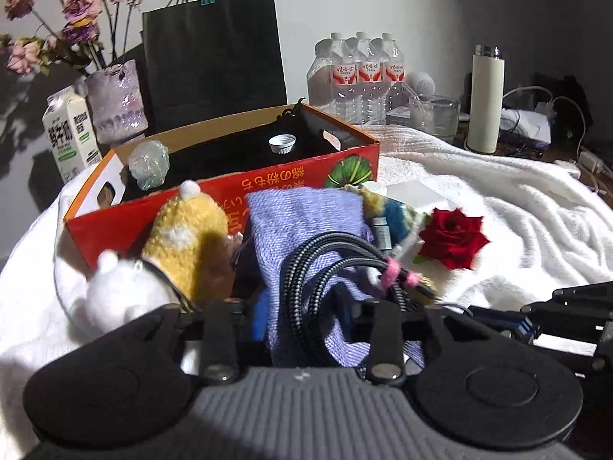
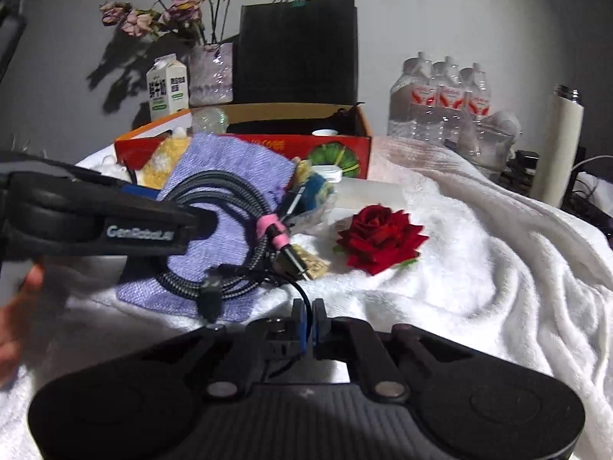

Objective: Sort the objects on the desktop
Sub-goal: 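Grasp the black braided cable with the left tool and lift it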

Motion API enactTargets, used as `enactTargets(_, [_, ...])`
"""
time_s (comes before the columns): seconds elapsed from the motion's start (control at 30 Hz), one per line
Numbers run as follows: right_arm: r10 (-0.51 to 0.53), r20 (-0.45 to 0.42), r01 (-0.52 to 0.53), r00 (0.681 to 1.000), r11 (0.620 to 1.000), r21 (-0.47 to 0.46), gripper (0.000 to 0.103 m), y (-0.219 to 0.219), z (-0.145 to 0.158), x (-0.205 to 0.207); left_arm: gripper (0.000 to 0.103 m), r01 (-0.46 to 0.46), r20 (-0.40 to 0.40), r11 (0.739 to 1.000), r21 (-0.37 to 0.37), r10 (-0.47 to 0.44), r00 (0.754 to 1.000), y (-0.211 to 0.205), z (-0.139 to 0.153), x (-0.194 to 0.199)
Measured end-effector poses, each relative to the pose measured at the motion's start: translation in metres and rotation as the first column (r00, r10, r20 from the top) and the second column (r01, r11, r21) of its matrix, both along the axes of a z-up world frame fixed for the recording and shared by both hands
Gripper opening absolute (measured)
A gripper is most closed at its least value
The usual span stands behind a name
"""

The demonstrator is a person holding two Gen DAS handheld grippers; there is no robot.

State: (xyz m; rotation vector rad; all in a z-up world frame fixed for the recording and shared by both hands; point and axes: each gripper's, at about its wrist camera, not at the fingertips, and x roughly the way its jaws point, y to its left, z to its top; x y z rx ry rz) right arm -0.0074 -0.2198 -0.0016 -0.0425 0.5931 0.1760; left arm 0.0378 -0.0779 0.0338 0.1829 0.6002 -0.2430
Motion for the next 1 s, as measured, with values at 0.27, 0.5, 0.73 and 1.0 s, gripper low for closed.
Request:
enactTargets(0.27, [-0.077,0.071,0.078,0.994,0.997,-0.002,0.001,-0.016,0.013,-0.043,0.02,-0.093,-0.048,0.984,-0.152,0.087,0.995,0.033,0.004,-0.056])
enactTargets(0.5, [-0.087,0.097,0.086,0.992,0.996,0.007,0.002,-0.017,0.018,-0.066,0.034,-0.152,0.0,0.983,-0.101,0.153,0.988,0.057,-0.002,-0.087])
enactTargets(0.73, [-0.074,0.121,0.076,0.99,0.997,-0.008,0.002,-0.014,0.026,-0.076,0.058,-0.027,0.046,1.0,0.002,0.027,0.999,0.04,-0.002,-0.078])
enactTargets(1.0, [-0.08,0.034,0.081,0.996,0.996,-0.041,0.005,-0.021,0.007,-0.068,0.022,-0.072,-0.144,0.985,-0.155,0.05,0.988,0.067,-0.029,-0.076])
